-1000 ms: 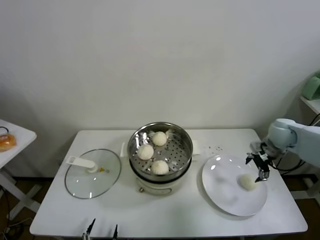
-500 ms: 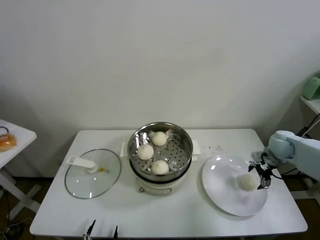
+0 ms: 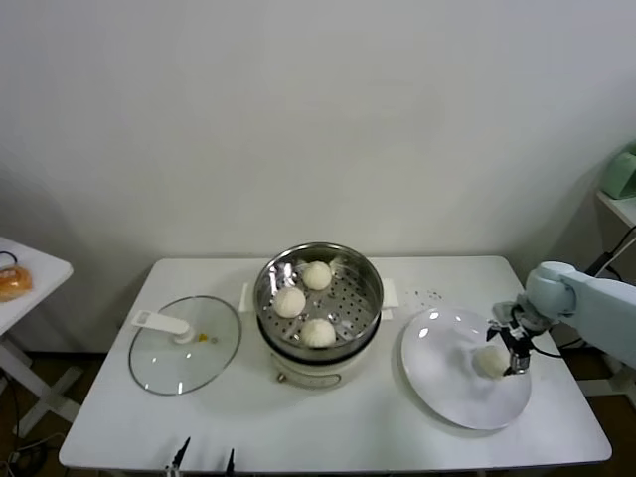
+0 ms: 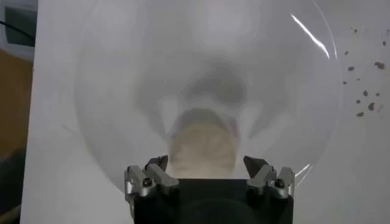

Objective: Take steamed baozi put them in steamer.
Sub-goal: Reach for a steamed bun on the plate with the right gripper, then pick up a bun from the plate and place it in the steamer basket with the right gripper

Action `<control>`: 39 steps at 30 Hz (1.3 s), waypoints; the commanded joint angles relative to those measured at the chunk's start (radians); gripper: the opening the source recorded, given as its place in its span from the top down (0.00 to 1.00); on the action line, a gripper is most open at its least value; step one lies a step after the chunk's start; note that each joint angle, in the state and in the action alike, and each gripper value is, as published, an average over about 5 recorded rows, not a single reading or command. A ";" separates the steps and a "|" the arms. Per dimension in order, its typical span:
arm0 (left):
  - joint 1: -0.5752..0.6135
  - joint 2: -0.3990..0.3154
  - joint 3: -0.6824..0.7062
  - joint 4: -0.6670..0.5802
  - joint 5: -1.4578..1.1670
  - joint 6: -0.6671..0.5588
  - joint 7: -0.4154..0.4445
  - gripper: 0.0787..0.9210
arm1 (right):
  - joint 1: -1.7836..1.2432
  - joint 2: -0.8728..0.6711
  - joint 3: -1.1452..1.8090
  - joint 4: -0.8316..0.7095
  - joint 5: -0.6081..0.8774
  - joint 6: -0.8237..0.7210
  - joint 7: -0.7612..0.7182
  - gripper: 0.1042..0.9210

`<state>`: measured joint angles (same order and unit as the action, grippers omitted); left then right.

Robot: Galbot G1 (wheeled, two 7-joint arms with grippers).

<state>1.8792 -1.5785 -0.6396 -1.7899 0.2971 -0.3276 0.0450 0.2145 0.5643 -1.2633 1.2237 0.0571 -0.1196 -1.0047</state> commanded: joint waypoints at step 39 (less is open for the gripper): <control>0.001 0.025 0.012 -0.025 0.008 0.001 0.007 0.12 | 0.870 0.463 -0.387 0.225 0.690 -0.196 -0.037 0.47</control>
<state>1.8811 -1.5543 -0.6281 -1.8129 0.3041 -0.3288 0.0507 0.9926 0.8401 -1.6520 1.4172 0.5799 -0.2361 -1.0655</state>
